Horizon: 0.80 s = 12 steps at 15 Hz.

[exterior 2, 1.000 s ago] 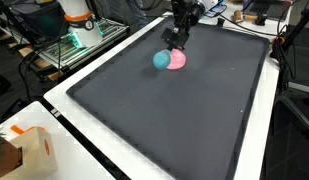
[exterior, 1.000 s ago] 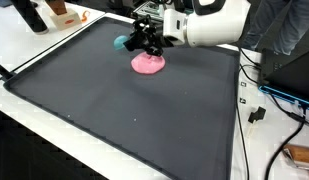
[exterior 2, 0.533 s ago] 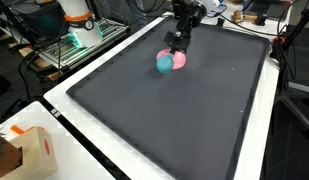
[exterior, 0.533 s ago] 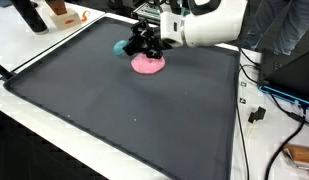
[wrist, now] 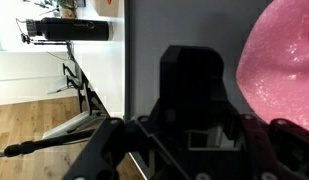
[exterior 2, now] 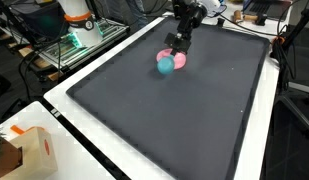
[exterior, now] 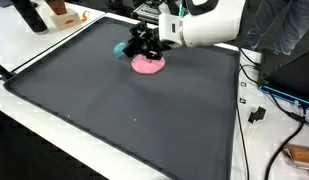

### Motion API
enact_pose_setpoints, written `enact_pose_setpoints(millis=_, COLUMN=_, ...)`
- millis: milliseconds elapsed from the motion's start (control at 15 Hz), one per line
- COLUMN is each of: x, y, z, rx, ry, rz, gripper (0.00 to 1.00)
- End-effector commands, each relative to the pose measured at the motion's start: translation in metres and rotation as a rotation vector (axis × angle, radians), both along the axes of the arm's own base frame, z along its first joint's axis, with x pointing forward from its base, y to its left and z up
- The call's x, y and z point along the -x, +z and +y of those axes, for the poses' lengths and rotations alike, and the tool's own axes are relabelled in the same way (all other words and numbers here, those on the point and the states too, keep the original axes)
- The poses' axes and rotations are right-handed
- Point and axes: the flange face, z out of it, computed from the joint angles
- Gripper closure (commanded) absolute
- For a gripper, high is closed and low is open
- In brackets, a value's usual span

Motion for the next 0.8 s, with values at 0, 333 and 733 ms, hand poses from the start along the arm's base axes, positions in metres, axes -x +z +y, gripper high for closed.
enact_pose_setpoints(millis=0, x=0.005, y=0.004, z=-0.004, rx=0.008, ry=-0.013, rz=0.026, gripper=0.71)
enact_pose_setpoints(millis=333, x=0.008, y=0.011, z=-0.004, rx=0.002, ry=-0.019, rz=0.043, gripper=0.71)
enact_pose_setpoints(millis=733, x=0.009, y=0.033, z=-0.006, rx=-0.089, ry=-0.031, rz=0.112, gripper=0.71)
